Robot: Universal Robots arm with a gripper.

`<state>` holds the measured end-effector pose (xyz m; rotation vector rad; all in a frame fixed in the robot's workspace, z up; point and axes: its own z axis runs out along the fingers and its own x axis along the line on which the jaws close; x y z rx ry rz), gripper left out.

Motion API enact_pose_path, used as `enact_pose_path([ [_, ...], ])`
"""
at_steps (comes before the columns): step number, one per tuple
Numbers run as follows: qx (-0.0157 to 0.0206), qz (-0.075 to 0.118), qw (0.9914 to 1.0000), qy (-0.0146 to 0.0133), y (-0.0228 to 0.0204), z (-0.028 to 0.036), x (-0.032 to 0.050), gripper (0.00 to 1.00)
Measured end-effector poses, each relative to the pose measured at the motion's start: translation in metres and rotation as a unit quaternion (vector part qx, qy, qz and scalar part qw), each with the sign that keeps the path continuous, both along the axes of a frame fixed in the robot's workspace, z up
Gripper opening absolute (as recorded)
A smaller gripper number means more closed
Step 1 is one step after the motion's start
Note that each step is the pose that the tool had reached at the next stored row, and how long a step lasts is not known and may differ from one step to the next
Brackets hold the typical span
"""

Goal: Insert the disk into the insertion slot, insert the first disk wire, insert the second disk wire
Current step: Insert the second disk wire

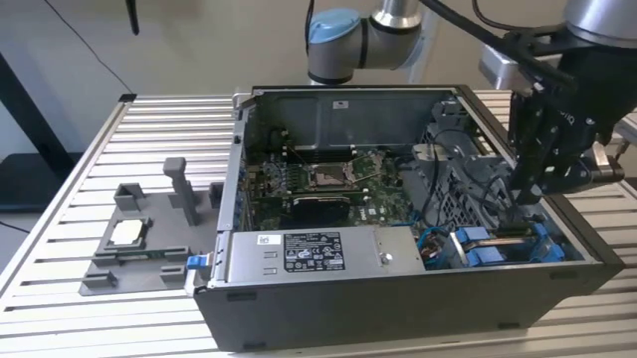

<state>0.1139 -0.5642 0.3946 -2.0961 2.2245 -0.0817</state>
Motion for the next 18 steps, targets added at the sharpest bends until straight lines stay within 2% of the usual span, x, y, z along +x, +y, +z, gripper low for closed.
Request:
enact_pose_path([
  [4, 0.0, 0.0, 1.0, 0.0004, 0.0, 0.0182, 0.0001, 0.31],
  [5, -0.0001, 0.0, 1.0, 0.0005, 0.0, 0.0205, 0.0001, 0.31],
  [18, 0.0, 0.0, 1.0, 0.0006, 0.0, 0.0205, 0.0001, 0.31],
])
